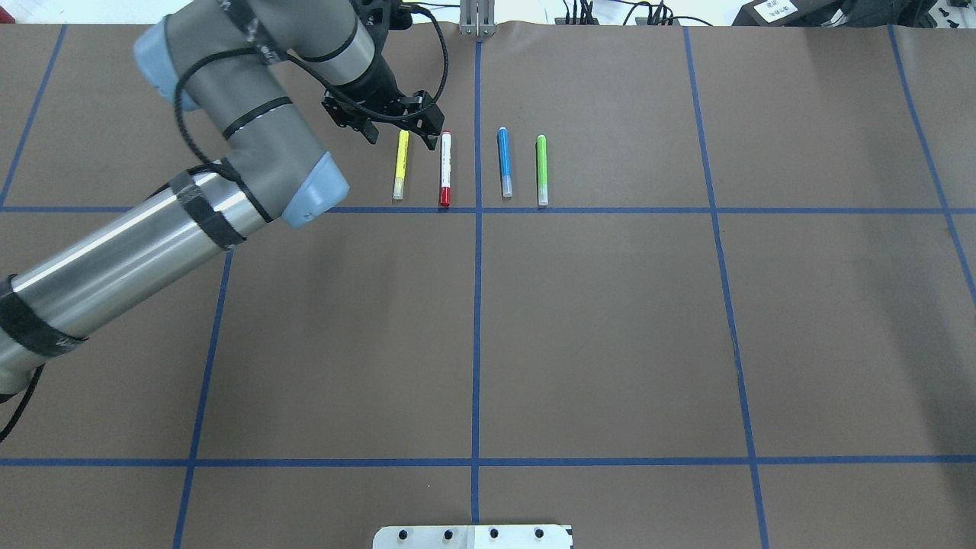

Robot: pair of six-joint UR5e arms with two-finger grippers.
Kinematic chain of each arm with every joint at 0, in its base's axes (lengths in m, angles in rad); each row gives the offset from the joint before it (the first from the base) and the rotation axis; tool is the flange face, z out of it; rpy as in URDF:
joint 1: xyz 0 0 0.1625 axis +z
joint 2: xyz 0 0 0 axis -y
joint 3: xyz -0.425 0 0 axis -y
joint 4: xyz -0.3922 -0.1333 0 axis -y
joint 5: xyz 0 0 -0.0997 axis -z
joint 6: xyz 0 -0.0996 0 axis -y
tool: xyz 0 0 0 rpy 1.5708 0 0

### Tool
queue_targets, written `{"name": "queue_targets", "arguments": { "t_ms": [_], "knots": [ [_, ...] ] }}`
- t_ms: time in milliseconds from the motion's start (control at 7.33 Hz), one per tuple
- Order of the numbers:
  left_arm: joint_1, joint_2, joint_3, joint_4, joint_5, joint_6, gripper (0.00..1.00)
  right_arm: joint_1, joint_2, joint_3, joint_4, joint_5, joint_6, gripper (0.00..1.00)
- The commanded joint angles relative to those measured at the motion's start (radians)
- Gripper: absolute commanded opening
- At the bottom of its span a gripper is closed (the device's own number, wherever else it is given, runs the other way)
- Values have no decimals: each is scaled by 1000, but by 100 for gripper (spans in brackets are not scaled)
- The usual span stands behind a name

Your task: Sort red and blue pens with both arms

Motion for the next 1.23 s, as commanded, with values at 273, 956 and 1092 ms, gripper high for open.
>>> {"name": "queue_targets", "arguments": {
  "t_ms": [273,956,1092],
  "knots": [
    [125,-185,295,-2,237,-65,98,-1,0,-3,-1,1,0,100],
    [156,-181,355,-14,282,-64,71,-1,0,-5,-1,0,0,100],
    [168,-181,356,-14,290,-64,67,-1,0,-5,-1,1,0,100]
  ]
}}
